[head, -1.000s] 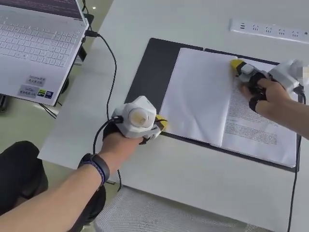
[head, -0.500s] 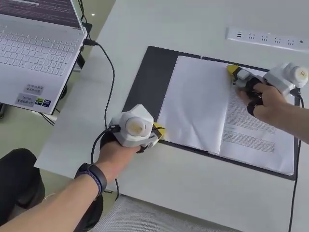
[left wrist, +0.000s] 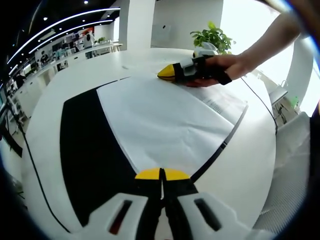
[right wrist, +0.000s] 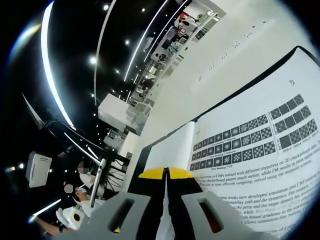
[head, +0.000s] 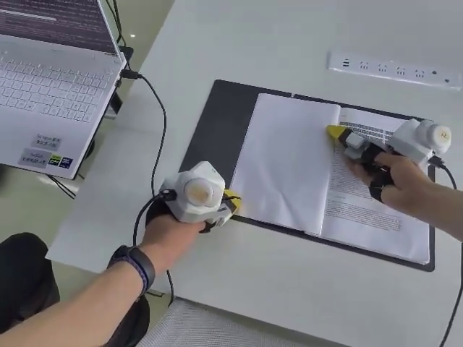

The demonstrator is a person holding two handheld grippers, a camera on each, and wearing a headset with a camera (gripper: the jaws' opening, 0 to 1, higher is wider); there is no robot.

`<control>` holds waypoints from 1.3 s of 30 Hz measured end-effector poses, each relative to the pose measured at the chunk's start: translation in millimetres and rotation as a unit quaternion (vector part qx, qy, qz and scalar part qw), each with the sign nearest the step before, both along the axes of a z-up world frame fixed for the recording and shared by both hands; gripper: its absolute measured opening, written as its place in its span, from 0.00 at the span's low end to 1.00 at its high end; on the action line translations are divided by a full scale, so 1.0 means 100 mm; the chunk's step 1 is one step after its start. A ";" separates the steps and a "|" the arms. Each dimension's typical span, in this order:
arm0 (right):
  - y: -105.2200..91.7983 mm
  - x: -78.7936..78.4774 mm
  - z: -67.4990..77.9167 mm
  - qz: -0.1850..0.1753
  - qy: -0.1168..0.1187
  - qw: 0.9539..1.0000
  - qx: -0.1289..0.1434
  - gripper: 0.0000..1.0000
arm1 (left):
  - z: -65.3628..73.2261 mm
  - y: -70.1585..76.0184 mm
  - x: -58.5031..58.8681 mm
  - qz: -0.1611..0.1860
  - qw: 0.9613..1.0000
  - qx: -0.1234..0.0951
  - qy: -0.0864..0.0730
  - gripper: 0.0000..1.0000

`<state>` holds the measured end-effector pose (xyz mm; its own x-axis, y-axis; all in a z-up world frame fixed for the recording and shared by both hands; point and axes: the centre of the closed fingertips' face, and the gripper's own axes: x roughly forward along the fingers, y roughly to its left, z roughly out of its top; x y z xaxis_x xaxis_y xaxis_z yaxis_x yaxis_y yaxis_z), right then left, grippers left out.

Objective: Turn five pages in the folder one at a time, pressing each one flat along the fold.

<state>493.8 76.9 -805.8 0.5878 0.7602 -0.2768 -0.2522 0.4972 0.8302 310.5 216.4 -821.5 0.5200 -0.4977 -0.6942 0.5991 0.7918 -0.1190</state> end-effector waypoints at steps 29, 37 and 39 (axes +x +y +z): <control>0.16 -1.38 0.22 0.079 -0.013 0.997 0.023 0.00 | 0.01 -0.01 -0.01 -0.007 1.000 0.000 -0.003 0.00; 0.17 -1.78 0.23 0.102 -0.007 0.994 0.033 0.00 | 0.02 -0.01 -0.02 -0.006 1.000 -0.002 -0.006 0.00; 0.16 -1.86 0.23 0.103 -0.006 0.994 0.034 0.00 | 0.02 -0.01 -0.02 -0.007 1.000 -0.001 -0.006 0.00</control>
